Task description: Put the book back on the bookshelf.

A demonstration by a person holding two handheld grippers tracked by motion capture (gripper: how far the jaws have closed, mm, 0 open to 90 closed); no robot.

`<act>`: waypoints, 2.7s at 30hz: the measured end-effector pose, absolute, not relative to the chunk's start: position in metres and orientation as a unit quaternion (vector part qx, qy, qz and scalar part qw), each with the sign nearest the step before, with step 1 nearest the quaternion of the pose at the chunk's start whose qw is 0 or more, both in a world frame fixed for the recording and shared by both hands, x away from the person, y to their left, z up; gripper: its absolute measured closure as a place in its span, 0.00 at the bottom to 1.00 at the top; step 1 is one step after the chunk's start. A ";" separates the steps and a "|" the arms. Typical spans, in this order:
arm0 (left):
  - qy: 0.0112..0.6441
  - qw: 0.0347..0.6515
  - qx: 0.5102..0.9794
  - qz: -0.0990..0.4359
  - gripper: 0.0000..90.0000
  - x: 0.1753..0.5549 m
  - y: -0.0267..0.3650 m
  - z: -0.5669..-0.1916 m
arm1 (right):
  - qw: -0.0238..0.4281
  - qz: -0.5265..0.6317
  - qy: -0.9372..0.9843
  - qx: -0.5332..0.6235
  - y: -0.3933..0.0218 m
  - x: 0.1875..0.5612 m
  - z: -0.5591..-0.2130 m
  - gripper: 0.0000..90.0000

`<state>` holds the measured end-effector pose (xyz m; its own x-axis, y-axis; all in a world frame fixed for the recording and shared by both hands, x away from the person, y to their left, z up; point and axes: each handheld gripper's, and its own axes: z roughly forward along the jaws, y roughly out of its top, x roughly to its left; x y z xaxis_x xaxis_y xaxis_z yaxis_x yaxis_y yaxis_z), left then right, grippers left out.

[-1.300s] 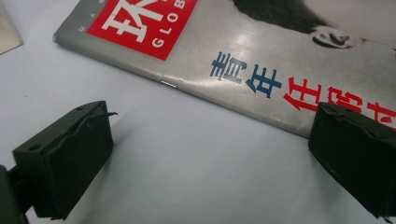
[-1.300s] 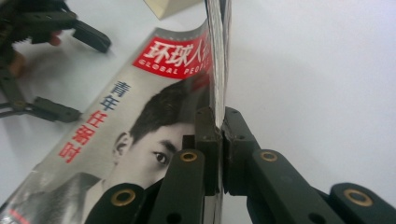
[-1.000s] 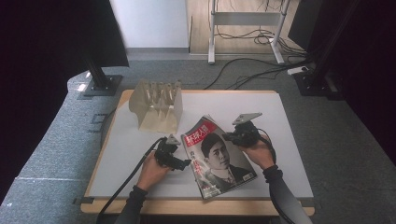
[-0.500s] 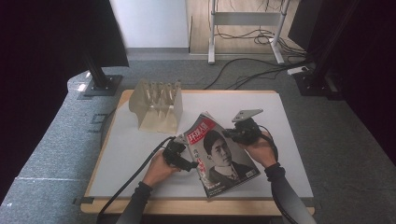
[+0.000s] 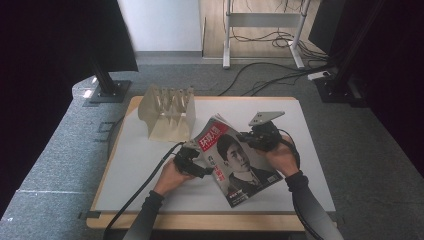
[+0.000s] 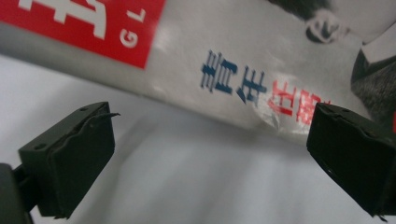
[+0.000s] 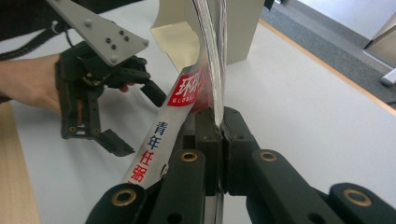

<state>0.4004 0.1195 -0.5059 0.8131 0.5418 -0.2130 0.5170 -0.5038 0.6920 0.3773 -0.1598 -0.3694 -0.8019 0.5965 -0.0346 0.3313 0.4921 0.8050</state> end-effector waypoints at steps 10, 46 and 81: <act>0.333 0.424 0.843 0.004 0.07 0.417 0.123 -0.498 | 0.150 0.440 0.844 0.265 -0.162 0.375 -0.362 0.95; 0.328 0.431 0.834 0.108 0.69 0.407 0.126 -0.411 | 0.159 0.447 0.836 0.277 -0.171 0.385 -0.357 0.95; 0.207 0.450 0.836 0.236 0.93 0.363 0.123 -0.337 | 0.191 0.477 0.799 0.311 -0.184 0.400 -0.384 0.94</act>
